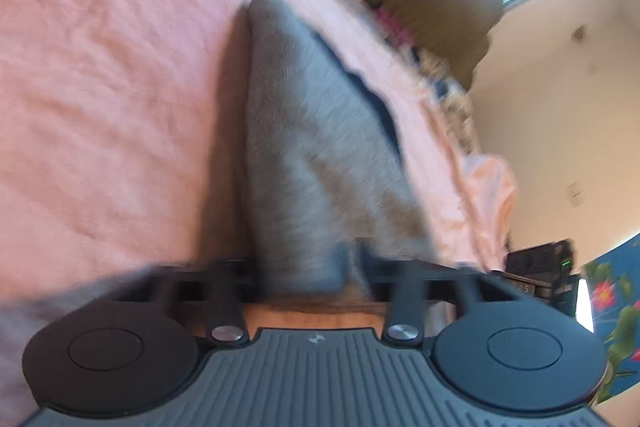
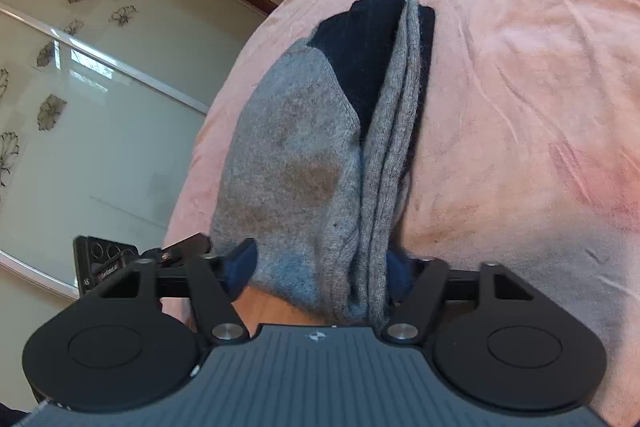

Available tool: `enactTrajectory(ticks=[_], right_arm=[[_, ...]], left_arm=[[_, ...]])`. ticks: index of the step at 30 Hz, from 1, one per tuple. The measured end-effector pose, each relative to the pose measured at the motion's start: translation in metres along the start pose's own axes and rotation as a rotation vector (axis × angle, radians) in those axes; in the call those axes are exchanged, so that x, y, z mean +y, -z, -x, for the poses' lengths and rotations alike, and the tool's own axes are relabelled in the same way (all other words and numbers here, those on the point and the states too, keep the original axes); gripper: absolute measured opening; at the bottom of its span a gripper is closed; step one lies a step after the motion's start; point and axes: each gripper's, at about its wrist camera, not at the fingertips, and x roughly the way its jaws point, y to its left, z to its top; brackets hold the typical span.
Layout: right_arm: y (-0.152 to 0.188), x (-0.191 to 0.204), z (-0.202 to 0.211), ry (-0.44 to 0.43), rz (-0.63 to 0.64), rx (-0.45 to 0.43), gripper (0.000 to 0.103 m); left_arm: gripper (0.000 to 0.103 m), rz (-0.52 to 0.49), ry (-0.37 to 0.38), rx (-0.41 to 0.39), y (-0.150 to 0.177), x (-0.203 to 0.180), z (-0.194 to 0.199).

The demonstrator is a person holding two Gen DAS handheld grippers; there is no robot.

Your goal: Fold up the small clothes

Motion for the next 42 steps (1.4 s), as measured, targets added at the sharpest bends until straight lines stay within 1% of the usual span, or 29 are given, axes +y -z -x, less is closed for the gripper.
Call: enactTrajectory(ticks=[2,5,7,9,10,11,12,13,14,15,16,17,18,20,23,24,25,26,28,30,32,35,36,37,38,39,40,41,42], right_arm=[[0.002,0.004,0.004,0.020,0.052,-0.001,0.020],[0.012,0.018,0.026,0.070,0.175,-0.022,0.020],[0.018,0.010,0.027,0.107,0.183,0.004,0.019],[0.018,0.000,0.026,0.071,0.144,-0.011,0.018],[0.014,0.000,0.027,0.064,0.125,-0.006,0.028],[0.008,0.004,0.032,0.078,0.117,-0.026,0.049],[0.001,0.010,0.040,0.099,0.130,-0.087,0.061],[-0.007,0.017,0.050,0.114,0.158,-0.152,0.073],[-0.016,0.025,0.054,0.126,0.194,-0.195,0.073],[-0.027,0.034,0.053,0.143,0.222,-0.224,0.072],[-0.040,0.042,0.047,0.159,0.240,-0.245,0.072],[-0.052,0.050,0.038,0.166,0.259,-0.257,0.072],[-0.065,0.057,0.024,0.162,0.276,-0.258,0.072],[-0.090,0.066,-0.010,0.182,0.312,-0.244,0.072],[-0.107,0.073,-0.061,0.296,0.380,-0.196,0.071],[-0.109,0.065,-0.082,0.372,0.409,-0.149,0.071],[-0.105,0.054,-0.092,0.394,0.455,-0.140,0.071],[-0.095,0.045,-0.089,0.367,0.530,-0.190,0.073],[-0.091,0.037,-0.079,0.317,0.473,-0.218,0.073],[-0.089,0.047,-0.075,0.356,0.478,-0.195,0.072],[-0.083,0.062,-0.067,0.400,0.461,-0.212,0.072],[-0.066,0.076,-0.048,0.336,0.469,-0.270,0.078],[-0.062,0.077,-0.049,0.319,0.483,-0.257,0.080],[-0.060,0.075,-0.054,0.332,0.492,-0.229,0.085],[-0.061,0.066,-0.064,0.366,0.490,-0.183,0.085],[-0.061,0.054,-0.071,0.366,0.502,-0.167,0.087],[-0.059,0.046,-0.069,0.329,0.529,-0.194,0.089],[-0.062,0.044,-0.067,0.315,0.505,-0.196,0.089],[-0.065,0.048,-0.068,0.328,0.490,-0.182,0.088]], left_arm=[[0.013,-0.011,-0.031,-0.017,0.005,-0.010,0.002],[0.012,-0.137,-0.064,-0.028,0.024,-0.035,0.016],[0.012,-0.221,-0.136,0.009,0.036,-0.040,0.013],[0.014,-0.244,-0.151,-0.003,0.039,-0.036,0.017],[0.016,-0.237,-0.166,0.001,0.035,-0.037,0.023],[0.019,-0.236,-0.186,-0.003,0.031,-0.041,0.030],[0.023,-0.245,-0.202,-0.031,0.028,-0.047,0.040],[0.027,-0.275,-0.214,-0.091,0.027,-0.054,0.055],[0.031,-0.315,-0.228,-0.149,0.026,-0.064,0.067],[0.046,-0.354,-0.247,-0.205,0.023,-0.075,0.073],[0.067,-0.384,-0.271,-0.257,0.020,-0.087,0.074],[0.076,-0.417,-0.293,-0.303,0.018,-0.098,0.070],[0.080,-0.466,-0.313,-0.327,0.019,-0.109,0.060],[0.080,-0.612,-0.393,-0.309,0.022,-0.128,0.021],[0.079,-0.741,-0.533,-0.185,0.035,-0.124,-0.042],[0.082,-0.784,-0.583,-0.186,0.043,-0.117,-0.055],[0.083,-0.839,-0.597,-0.227,0.052,-0.114,-0.059],[0.083,-0.854,-0.594,-0.244,0.056,-0.112,-0.058],[0.083,-0.824,-0.578,-0.237,0.054,-0.111,-0.051],[0.083,-0.826,-0.570,-0.228,0.051,-0.112,-0.052],[0.083,-0.835,-0.568,-0.232,0.054,-0.111,-0.053],[0.083,-0.839,-0.571,-0.246,0.056,-0.113,-0.058],[0.083,-0.838,-0.572,-0.248,0.058,-0.113,-0.057],[0.083,-0.837,-0.573,-0.248,0.059,-0.114,-0.057],[0.083,-0.839,-0.572,-0.247,0.059,-0.114,-0.058],[0.084,-0.842,-0.570,-0.246,0.059,-0.114,-0.058],[0.083,-0.845,-0.570,-0.246,0.061,-0.114,-0.055],[0.083,-0.845,-0.570,-0.247,0.062,-0.114,-0.055],[0.083,-0.845,-0.570,-0.247,0.062,-0.114,-0.054]])
